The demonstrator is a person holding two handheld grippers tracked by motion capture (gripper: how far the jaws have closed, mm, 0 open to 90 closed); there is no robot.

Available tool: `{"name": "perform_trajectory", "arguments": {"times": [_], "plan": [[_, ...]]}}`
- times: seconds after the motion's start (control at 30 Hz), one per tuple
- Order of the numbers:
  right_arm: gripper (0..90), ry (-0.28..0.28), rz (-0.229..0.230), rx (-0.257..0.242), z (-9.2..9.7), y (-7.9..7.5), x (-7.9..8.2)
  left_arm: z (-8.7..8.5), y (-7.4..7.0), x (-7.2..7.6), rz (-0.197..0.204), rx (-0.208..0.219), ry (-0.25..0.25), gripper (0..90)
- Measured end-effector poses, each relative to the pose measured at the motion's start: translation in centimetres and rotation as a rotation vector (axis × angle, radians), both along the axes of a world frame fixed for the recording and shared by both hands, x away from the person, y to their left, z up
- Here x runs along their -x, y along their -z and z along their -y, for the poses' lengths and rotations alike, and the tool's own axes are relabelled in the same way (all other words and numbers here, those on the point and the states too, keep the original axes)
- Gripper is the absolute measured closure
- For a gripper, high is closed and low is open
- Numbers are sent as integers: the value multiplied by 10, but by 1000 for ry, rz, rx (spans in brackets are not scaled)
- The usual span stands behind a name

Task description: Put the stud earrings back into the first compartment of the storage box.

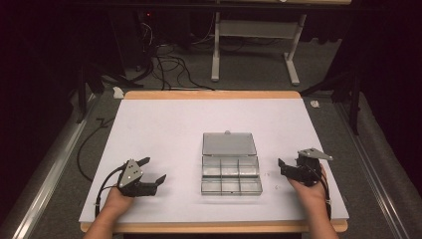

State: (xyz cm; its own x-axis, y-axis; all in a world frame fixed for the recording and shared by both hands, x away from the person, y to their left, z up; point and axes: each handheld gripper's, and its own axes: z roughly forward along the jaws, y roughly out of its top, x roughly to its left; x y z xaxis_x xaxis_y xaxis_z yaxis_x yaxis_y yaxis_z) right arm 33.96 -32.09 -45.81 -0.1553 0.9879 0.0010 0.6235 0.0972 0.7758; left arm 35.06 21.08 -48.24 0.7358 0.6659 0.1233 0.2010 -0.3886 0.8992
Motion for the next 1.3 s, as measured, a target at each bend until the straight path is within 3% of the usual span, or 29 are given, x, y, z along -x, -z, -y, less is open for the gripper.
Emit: {"name": "perform_trajectory", "arguments": {"times": [0.2,0.43,0.7,0.77,0.83,0.9,1.0,1.07,1.13,1.17,1.2,1.27,1.3], "plan": [[173,-12,-15,2,3,0,12,0,0,-2,-16,1,3,150],[267,-31,-1,3,3,-3,13,-3,-1,-5,-46,32,-12,150],[304,-51,-3,-6,1,-6,18,-2,-1,-4,-36,21,-15,150],[309,-50,-4,-5,1,-7,18,-1,-1,-5,-41,13,-13,150],[370,-65,1,13,1,-9,20,2,-1,-9,-68,-27,-22,150],[380,-69,-2,30,0,-8,21,2,-1,-11,-74,-29,-38,152],[425,-86,-15,25,-1,-7,21,-2,-2,-11,-78,3,-59,151],[434,-140,-36,78,-5,-5,16,-6,-3,-10,-72,41,-81,151],[445,-140,-44,98,-7,-5,14,-7,-3,-10,-70,54,-81,150],[471,-138,-49,53,-8,-5,11,-8,-4,-9,-70,60,-79,150],[475,-137,-57,43,-10,-5,10,-8,-4,-9,-66,64,-79,150],[479,-142,-69,52,-11,-5,8,-8,-3,-9,-66,64,-76,150],[479,-153,-99,62,-14,-5,4,-7,-3,-9,-68,62,-63,150]]}}
